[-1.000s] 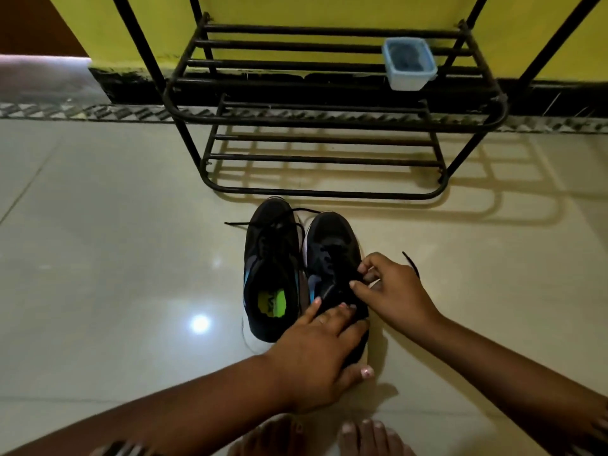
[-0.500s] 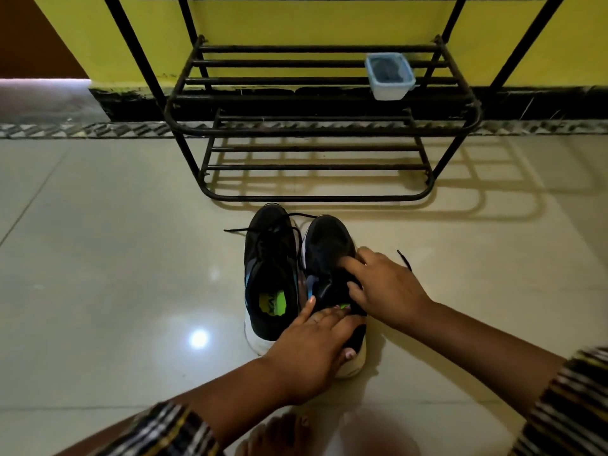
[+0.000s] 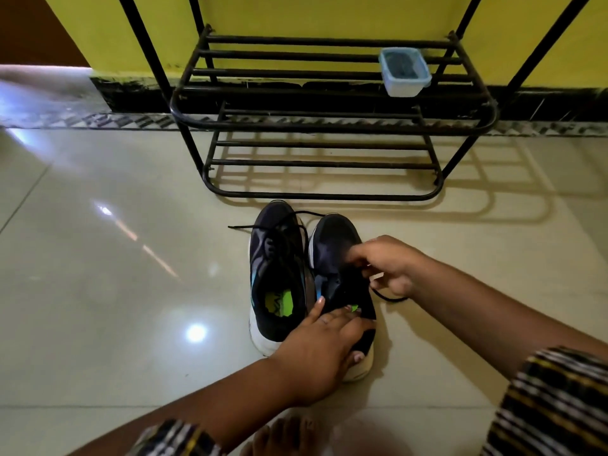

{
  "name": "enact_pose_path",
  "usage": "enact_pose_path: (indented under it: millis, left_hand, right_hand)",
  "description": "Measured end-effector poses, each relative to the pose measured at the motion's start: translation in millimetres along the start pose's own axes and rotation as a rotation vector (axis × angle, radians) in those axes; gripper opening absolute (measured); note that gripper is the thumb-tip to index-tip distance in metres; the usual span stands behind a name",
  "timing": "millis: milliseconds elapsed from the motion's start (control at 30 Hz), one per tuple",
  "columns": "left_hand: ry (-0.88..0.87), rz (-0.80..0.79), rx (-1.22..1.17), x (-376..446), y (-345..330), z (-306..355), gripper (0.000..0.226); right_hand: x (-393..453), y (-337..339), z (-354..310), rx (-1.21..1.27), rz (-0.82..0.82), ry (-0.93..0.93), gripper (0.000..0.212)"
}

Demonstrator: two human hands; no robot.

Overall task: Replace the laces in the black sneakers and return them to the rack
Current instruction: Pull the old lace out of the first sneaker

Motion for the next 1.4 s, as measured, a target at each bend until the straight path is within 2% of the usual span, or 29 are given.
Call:
enact_pose_path:
  millis: [33, 100, 133, 233, 367, 433, 500, 533, 567, 633, 667, 733, 767, 867, 900, 1033, 1267, 1333, 1400]
  left_hand:
    - [0.0, -0.007, 0.004, 0, 1, 0, 0.047]
    - [0.006, -0.015, 0.012, 0, 1, 1, 0.048]
    - [0.009, -0.016, 0.015, 0, 2, 1, 0.048]
    - [0.013, -0.025, 0.027, 1, 3, 3, 0.048]
    - [0.012, -0.024, 0.037, 1, 4, 4, 0.048]
    - [0.016, -0.028, 0.031, 1, 4, 3, 0.048]
    - [0.019, -0.031, 0.023, 1, 3, 3, 0.047]
    - [0.02, -0.032, 0.019, 1, 3, 2, 0.047]
    - [0.018, -0.033, 0.017, 1, 3, 2, 0.047]
    - [0.013, -0.035, 0.019, 1, 3, 2, 0.046]
    - [0.011, -0.036, 0.02, 1, 3, 2, 0.046]
    - [0.014, -0.039, 0.018, 1, 3, 2, 0.046]
    - [0.016, -0.039, 0.018, 1, 3, 2, 0.046]
    - [0.019, -0.04, 0.033, 0, 4, 3, 0.047]
    - [0.017, -0.038, 0.033, 1, 5, 4, 0.047]
    - [0.013, -0.025, 0.024, -1, 6, 4, 0.047]
    - [-0.005, -0.008, 0.028, -1, 3, 2, 0.048]
    - [0.003, -0.018, 0.027, 0, 2, 1, 0.048]
    - [0.005, -0.021, 0.022, 1, 1, 0, 0.048]
  right_hand:
    - [-2, 2, -1, -0.008, -0.017, 0.0, 0.005]
    - [-11, 3, -2, -0.131, 0.001, 0.121, 0.004]
    - [-16, 4, -4, -0.286, 0.057, 0.217, 0.004]
    - [-26, 4, -6, -0.973, 0.309, 0.514, 0.016]
    - [-31, -5, -2, -1.274, 0.458, 0.693, 0.022]
    - [-30, -7, 1, -1.233, 0.489, 0.744, 0.02]
    - [-27, -3, -1, -0.998, 0.508, 0.699, 0.014]
    - [-24, 0, -2, -0.803, 0.483, 0.611, 0.01]
    - [-21, 4, -4, -0.538, 0.405, 0.487, 0.007]
    - [-21, 6, -7, 0.031, 0.143, 0.23, 0.007]
    - [-23, 5, -8, 0.167, 0.044, 0.146, 0.008]
    - [-24, 3, -7, 0.081, -0.021, 0.155, 0.009]
    - [-24, 1, -6, -0.067, 0.016, 0.226, 0.011]
    - [-22, -6, -3, -0.727, 0.304, 0.476, 0.027]
    - [-23, -8, -2, -0.868, 0.363, 0.514, 0.032]
    - [-28, -9, 1, -1.142, 0.436, 0.603, 0.031]
    - [-28, -13, 5, -1.286, 0.498, 0.729, 0.021]
    - [-26, -11, 10, -1.175, 0.546, 0.751, 0.014]
    - [-25, -7, 8, -0.948, 0.556, 0.71, 0.011]
Point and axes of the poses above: each hand's wrist, its own x-axis towards the middle knuckle, its own y-axis out of the back of the hand, z = x × y, the point moved 3 cm from there along x, towards the middle knuckle, and after that the axes turned 14 degrees about -x, right-handed, at the moved point
